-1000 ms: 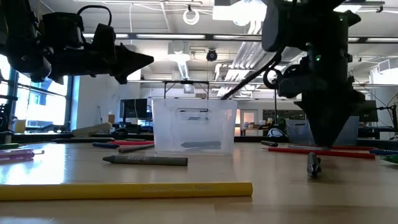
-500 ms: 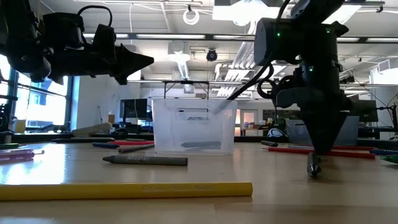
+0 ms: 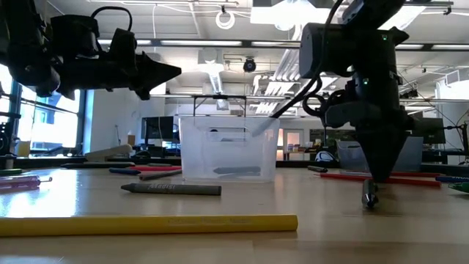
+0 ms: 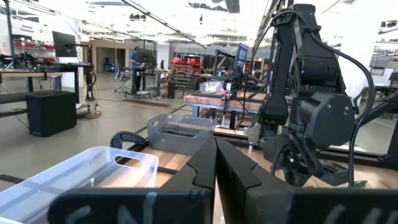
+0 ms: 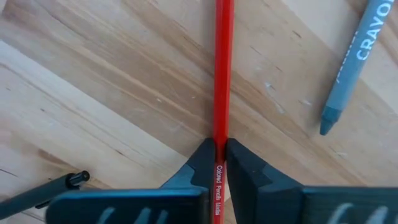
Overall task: Sort crayons/erasers/pens/pencils in bins
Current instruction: Put the bottom red color pencil into the top transparent bin
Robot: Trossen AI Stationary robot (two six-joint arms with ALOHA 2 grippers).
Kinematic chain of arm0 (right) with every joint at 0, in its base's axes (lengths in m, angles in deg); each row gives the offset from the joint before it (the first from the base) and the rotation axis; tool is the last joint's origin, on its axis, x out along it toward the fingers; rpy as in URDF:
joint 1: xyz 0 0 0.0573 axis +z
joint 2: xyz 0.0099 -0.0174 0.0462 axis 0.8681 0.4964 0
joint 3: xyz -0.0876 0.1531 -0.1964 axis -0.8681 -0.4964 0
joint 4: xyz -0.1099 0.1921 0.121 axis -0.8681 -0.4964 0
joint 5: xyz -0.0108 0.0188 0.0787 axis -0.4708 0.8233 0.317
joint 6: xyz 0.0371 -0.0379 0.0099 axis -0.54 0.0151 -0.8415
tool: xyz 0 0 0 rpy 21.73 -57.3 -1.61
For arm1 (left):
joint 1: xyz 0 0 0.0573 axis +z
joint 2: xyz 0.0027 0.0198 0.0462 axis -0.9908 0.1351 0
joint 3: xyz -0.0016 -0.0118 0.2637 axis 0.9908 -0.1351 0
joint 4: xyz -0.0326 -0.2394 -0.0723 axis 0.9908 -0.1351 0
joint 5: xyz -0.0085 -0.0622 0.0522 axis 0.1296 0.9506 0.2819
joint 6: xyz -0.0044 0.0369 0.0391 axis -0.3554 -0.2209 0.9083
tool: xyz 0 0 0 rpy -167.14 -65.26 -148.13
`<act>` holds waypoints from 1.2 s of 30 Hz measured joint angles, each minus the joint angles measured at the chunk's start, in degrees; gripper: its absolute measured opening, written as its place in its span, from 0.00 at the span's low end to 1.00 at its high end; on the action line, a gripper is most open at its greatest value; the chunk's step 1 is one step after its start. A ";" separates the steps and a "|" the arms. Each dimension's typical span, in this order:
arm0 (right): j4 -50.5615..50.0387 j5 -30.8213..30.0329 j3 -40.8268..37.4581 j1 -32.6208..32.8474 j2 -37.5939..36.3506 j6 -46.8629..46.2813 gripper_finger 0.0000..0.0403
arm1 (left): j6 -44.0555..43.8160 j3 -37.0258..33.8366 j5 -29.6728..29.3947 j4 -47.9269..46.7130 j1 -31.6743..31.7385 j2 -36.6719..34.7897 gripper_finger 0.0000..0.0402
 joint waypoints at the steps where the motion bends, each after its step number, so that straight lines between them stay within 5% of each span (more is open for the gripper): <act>1: 0.15 0.00 -0.07 0.00 -0.52 -0.25 0.04 | -0.01 0.00 0.01 0.01 0.00 0.00 0.00; 11: -5.10 -1.04 3.10 0.00 -5.99 -0.33 0.04 | -0.44 0.00 0.03 0.04 0.00 0.00 0.00; 18: -19.25 -8.12 14.45 -2.70 -6.69 7.68 0.04 | -0.44 0.00 0.03 0.32 0.00 0.00 0.00; 25: -21.31 -16.53 23.55 -12.62 -6.71 28.45 0.04 | 0.09 0.00 0.03 0.00 0.00 0.00 0.00; 36: -9.36 -16.63 36.25 -30.69 0.88 63.92 0.04 | 1.02 0.00 -0.16 0.01 0.00 0.00 0.00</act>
